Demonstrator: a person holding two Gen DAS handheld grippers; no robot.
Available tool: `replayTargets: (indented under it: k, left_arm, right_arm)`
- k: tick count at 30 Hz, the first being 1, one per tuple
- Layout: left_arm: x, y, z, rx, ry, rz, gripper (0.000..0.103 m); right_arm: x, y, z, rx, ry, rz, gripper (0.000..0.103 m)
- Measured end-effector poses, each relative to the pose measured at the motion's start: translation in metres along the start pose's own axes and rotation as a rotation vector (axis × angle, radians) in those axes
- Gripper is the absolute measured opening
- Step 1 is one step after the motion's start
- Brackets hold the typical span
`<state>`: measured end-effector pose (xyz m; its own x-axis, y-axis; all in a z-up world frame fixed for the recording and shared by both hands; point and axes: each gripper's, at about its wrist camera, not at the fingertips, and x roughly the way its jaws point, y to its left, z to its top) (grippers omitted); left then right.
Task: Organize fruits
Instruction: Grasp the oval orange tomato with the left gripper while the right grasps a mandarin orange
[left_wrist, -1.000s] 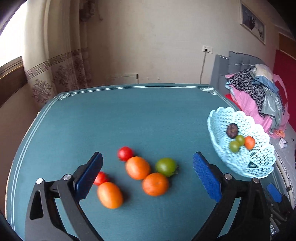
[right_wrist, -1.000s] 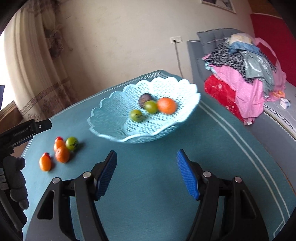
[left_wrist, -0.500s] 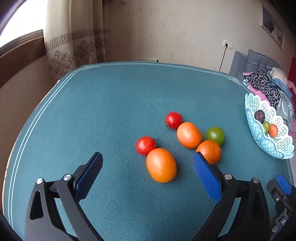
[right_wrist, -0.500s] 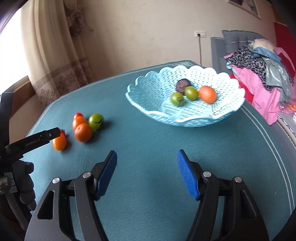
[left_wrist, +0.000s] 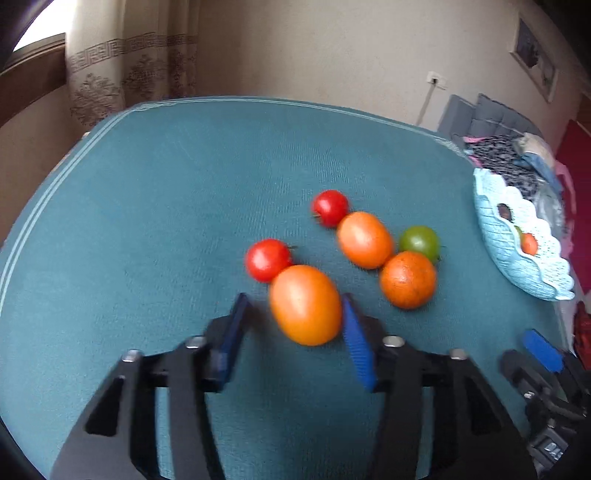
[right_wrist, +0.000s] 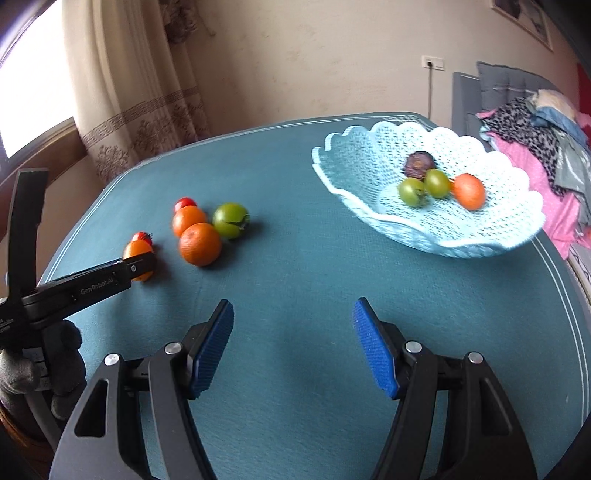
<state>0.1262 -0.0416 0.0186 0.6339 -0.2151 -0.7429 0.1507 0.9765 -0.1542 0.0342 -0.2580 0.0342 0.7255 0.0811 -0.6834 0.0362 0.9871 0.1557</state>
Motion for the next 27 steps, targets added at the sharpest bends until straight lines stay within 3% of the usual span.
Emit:
replayTargets:
  k: [5, 12, 19, 23, 27]
  left_arm:
    - [-0.009, -0.001, -0.005, 0.012, -0.016, -0.023, 0.037]
    - [-0.031, -0.002, -0.010, 0.036, -0.084, 0.001, 0.037]
    - [-0.040, 0.012, -0.015, 0.011, -0.091, -0.003, 0.037]
    - [-0.042, 0.017, -0.017, -0.010, -0.098, 0.008, 0.037]
    - [-0.040, 0.019, -0.017, -0.013, -0.093, 0.007, 0.037]
  right_arm:
    - [0.014, 0.018, 0.007, -0.034, 0.044, 0.059, 0.067]
    - [0.036, 0.037, 0.021, -0.065, 0.073, 0.094, 0.067]
    - [0.060, 0.053, 0.037, -0.087, 0.091, 0.130, 0.067]
    - [0.074, 0.062, 0.047, -0.087, 0.111, 0.161, 0.052]
    - [0.081, 0.071, 0.052, -0.113, 0.104, 0.168, 0.045]
